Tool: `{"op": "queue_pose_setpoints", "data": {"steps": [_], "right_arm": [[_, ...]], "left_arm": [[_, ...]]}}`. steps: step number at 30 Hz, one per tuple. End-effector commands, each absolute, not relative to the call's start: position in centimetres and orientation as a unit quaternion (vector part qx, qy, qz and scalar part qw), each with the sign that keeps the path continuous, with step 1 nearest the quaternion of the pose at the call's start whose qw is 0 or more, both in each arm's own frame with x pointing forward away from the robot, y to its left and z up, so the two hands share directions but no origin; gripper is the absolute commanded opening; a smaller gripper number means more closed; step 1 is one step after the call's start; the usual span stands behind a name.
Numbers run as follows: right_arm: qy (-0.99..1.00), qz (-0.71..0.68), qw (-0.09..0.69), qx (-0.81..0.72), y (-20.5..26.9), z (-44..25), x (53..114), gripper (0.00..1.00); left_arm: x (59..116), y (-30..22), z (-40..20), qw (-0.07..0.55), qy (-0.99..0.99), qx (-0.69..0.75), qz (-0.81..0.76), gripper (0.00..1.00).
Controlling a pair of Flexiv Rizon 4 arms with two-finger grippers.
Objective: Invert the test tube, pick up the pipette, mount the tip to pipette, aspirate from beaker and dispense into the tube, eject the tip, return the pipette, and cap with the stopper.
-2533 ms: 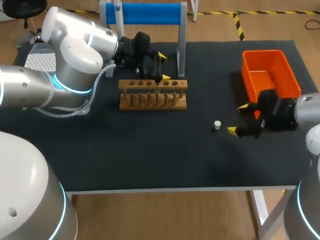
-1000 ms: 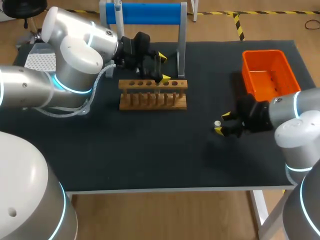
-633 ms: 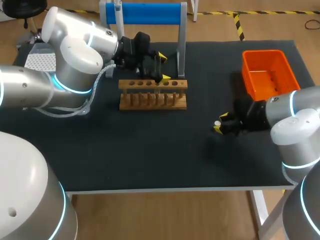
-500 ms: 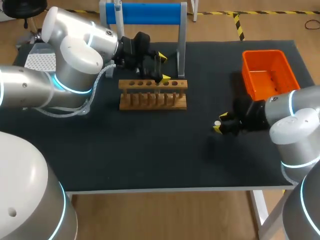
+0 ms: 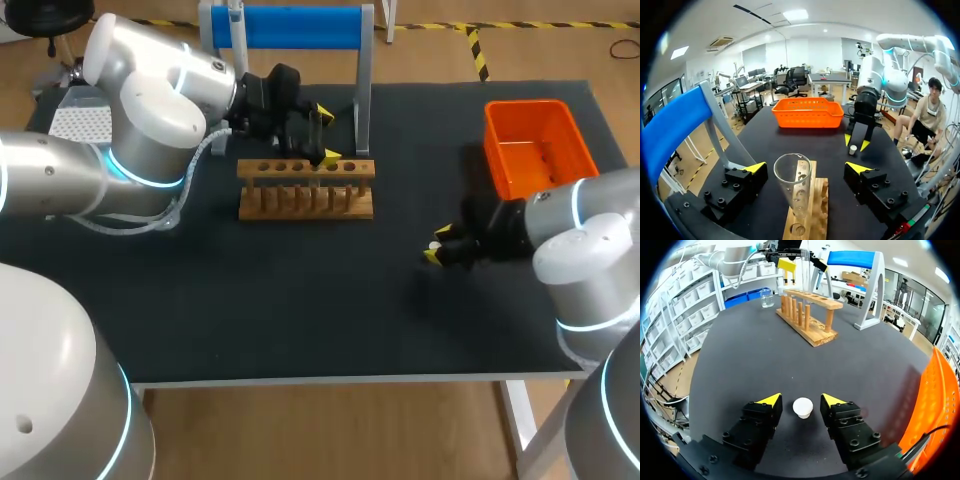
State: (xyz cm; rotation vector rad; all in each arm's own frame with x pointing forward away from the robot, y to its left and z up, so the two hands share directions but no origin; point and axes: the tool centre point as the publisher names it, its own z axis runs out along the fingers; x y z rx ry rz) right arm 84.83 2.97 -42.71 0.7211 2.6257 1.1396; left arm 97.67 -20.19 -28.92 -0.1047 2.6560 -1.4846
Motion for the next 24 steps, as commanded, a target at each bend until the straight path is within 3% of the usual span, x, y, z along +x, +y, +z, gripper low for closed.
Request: {"op": "queue_pose_setpoints", "data": {"steps": [1, 24], "right_arm": [[0.887, 0.383, 0.095, 0.242, 3.17, -42.98, 84.88, 0.48], [0.889, 0.375, 0.097, 0.244, 3.08, -43.09, 84.64, 0.41]], "left_arm": [[97.82, -20.17, -28.89, 0.046, 0.872, -0.033, -0.486, 1.00], [97.82, -20.17, -28.89, 0.046, 0.872, -0.033, -0.486, 1.00]]}}
